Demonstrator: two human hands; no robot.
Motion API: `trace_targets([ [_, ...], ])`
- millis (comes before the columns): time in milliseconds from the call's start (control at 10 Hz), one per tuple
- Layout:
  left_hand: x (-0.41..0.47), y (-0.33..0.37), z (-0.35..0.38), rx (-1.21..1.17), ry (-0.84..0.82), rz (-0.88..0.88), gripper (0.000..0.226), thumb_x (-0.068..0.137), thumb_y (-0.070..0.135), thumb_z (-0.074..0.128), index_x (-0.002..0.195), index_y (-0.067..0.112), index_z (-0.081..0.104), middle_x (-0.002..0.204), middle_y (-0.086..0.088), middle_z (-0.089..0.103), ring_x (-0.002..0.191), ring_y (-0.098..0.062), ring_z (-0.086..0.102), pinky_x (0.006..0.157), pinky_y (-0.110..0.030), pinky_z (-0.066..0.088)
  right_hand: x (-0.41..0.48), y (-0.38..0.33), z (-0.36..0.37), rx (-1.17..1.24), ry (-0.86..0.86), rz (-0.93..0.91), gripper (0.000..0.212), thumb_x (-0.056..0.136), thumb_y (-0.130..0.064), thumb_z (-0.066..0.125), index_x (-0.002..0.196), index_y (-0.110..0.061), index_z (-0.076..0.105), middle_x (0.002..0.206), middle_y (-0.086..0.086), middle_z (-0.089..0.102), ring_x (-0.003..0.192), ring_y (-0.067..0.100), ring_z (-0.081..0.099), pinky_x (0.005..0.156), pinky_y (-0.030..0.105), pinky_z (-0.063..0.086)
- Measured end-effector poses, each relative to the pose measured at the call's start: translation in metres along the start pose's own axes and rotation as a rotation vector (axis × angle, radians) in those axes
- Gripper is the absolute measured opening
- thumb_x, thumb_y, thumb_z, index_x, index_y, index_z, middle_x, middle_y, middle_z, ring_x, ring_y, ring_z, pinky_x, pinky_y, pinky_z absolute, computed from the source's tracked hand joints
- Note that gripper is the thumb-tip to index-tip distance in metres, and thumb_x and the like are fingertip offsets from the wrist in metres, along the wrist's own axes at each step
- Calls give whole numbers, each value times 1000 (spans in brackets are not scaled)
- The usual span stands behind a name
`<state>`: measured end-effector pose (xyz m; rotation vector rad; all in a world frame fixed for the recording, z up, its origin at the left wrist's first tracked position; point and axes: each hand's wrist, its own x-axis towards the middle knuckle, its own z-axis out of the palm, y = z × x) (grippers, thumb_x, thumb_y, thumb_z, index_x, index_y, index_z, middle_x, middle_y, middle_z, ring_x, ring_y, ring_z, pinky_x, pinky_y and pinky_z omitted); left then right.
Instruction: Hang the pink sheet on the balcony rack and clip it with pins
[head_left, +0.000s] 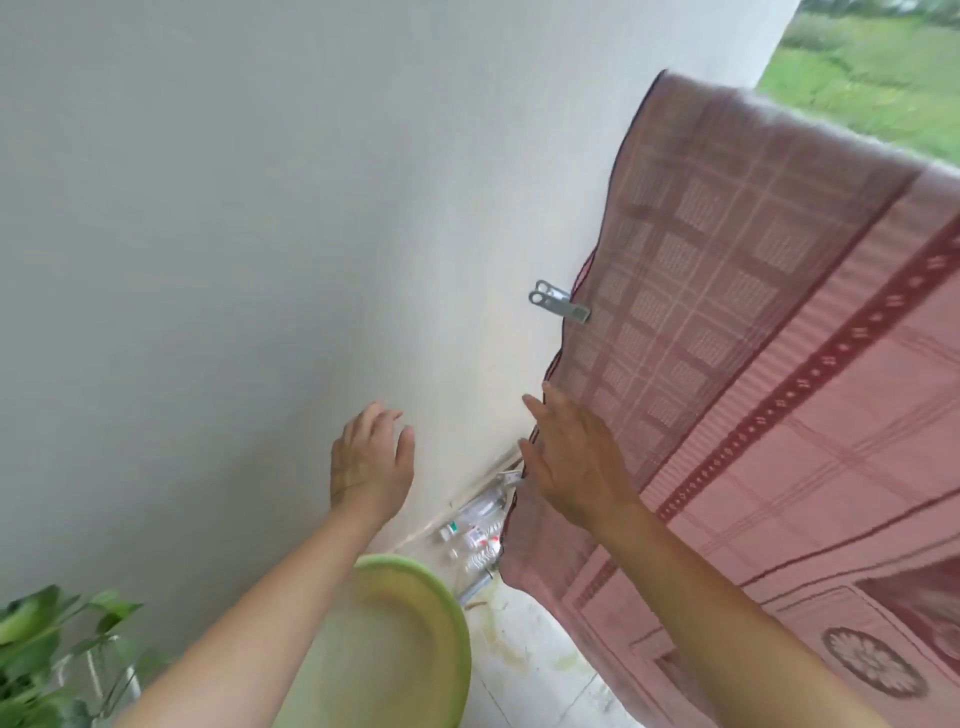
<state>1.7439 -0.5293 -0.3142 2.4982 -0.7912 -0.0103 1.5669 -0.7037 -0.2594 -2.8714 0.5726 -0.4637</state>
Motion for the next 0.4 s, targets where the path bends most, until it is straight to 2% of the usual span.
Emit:
trace_targets([
  [100, 39, 54, -58, 36, 99, 124, 42, 100, 36, 40, 133, 15, 53, 149, -8, 41, 136, -26, 35, 108, -40, 27, 26, -4, -81, 2, 208, -98, 47, 94, -22, 63, 137, -5, 55, 142, 19, 52, 124, 35, 54, 97, 48, 48],
  [200, 69, 114, -107, 78, 208, 236, 45, 100, 39, 37, 137, 15, 48, 152, -8, 36, 137, -26, 32, 109, -41, 25, 35, -6, -157, 101, 445, -149, 46, 95, -20, 63, 136, -2, 55, 139, 22, 51, 123, 30, 50, 102, 39, 44],
  [300, 79, 167, -136, 80, 288, 283, 50, 100, 40, 37, 143, 14, 40, 154, -11, 31, 140, -27, 28, 110, -43, 24, 26, -5, -228, 73, 639, -167, 49, 99, -32, 57, 142, -11, 49, 149, 14, 42, 132, 29, 46, 102, 43, 46],
  [400, 74, 229, -148, 40, 328, 416, 57, 99, 40, 39, 148, 14, 30, 158, -11, 21, 143, -27, 23, 111, -43, 23, 8, -6, -298, 149, 903, -321, 47, 102, -34, 52, 143, -12, 46, 146, 10, 44, 130, 20, 49, 92, 41, 53],
])
